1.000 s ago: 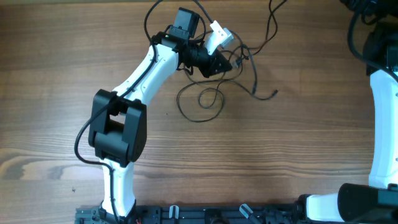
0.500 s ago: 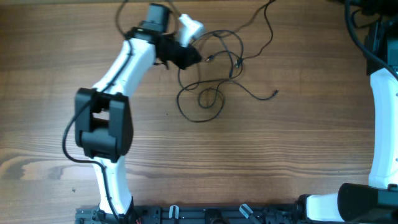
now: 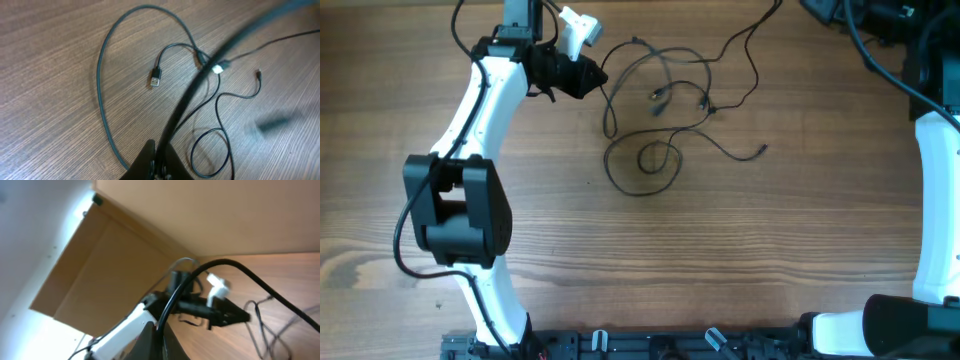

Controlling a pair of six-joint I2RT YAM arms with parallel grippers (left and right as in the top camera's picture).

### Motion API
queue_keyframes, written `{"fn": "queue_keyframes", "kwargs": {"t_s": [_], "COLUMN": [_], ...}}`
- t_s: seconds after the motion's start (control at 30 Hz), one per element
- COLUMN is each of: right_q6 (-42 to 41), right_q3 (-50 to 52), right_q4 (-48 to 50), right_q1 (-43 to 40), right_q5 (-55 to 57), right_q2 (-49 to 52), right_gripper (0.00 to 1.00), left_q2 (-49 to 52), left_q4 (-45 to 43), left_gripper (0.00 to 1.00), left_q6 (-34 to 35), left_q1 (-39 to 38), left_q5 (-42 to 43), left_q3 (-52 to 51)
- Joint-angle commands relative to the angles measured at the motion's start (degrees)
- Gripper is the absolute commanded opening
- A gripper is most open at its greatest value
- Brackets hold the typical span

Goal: Untangle cables

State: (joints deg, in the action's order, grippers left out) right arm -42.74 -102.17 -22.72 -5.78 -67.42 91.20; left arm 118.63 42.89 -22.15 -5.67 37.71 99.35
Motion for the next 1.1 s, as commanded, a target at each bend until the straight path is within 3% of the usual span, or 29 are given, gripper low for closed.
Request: {"fn": "queue_keyframes", "kwargs": {"t_s": [0.0, 0.17, 0.43, 0.77, 1.07], "right_q6": [9.01, 17.77, 23.23, 19.87, 18.27], "right_q3": [-0.74, -0.74, -0.74, -0.66, -0.07], "right_q4": [-6.75, -21.62, -31.76, -40.37, -42.01], "right_q1": [0.15, 1.22, 7.37, 10.71, 10.71], "right_q5": [7.78, 21.14, 38.56, 61.72, 68.02], "right_q2": [-0.68, -0.68, -0.68, -0.02, 4.92], "right_gripper": [0.05, 0.05, 0.05, 0.05, 0.04], "left_q2": [-2.86, -5.09, -7.98, -12.15, -21.24], "left_q4": [0.07, 0.44, 0.44, -0.11, -0.20], "left_gripper": [0.07, 0.07, 0.07, 0.07, 0.07], "left_q6": [0.09, 0.07, 0.09, 3.61, 7.65], "left_q1": [0.04, 0.07, 0.07, 2.40, 13.57], "left_q5": [-0.98, -3.28, -3.32, -9.16, -9.88], "left_q3": [-0.13, -0.13, -0.13, -0.13, -0.13]}}
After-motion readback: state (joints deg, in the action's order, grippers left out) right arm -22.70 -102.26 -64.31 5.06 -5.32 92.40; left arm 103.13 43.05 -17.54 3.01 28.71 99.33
